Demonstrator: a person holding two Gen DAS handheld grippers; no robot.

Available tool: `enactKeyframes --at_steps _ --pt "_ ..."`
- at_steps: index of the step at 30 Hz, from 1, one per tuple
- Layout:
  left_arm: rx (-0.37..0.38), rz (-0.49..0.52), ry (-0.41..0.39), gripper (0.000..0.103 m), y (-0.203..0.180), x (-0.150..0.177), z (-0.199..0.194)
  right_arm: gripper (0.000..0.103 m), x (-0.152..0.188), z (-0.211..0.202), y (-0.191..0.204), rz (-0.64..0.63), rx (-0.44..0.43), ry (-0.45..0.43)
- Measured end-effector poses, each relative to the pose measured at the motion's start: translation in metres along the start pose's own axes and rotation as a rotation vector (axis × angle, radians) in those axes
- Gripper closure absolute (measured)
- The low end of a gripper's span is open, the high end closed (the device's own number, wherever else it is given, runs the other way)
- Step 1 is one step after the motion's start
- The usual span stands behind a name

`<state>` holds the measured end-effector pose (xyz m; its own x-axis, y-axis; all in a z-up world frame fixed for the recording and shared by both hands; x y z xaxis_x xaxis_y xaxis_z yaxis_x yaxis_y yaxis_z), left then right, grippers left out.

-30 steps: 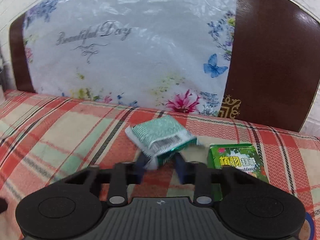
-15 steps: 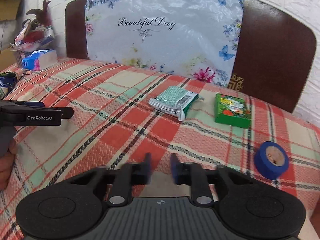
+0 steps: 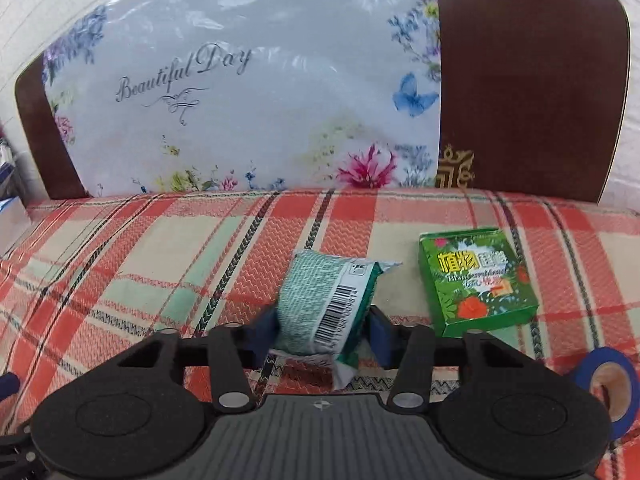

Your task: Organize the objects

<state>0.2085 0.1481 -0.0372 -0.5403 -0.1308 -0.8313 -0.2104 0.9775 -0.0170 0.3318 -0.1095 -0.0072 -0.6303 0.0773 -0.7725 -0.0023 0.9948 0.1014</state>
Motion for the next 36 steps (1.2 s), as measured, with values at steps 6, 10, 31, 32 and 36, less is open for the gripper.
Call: enactKeyframes --at_steps 6,10,31,32,36 --pt "-0.008 0.008 0.001 0.01 0.0 0.0 0.0 0.067 0.041 -0.059 -0.011 -0.081 -0.064 0.035" --pt "-0.023 0.026 0.004 0.009 -0.002 0.001 0.0 0.066 0.087 -0.115 -0.048 -0.066 -0.071 0.061" --pt "0.596 0.136 0.356 0.021 -0.213 0.038 -0.118 0.034 0.157 -0.209 -0.133 -0.023 0.069 -0.049" --pt "0.601 0.141 0.372 0.02 -0.223 0.042 -0.118 0.031 0.156 -0.209 -0.132 -0.04 0.07 -0.053" --pt "0.596 0.155 0.421 0.015 -0.253 0.055 -0.11 0.027 0.153 -0.2 -0.14 -0.047 0.035 -0.036"
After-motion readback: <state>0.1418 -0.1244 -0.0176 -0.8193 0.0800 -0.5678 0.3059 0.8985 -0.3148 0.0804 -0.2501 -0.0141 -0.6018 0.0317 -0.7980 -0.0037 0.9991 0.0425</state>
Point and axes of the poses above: each gripper's, at about its wrist camera, not at the fingertips, and z roughly the way its jaws point, y to its left, x to its underside, the point moved 6 cm from there along z, roughly the way its jaws point, and after that the axes turned 2 degrees about -x, right-handed, at the moved point
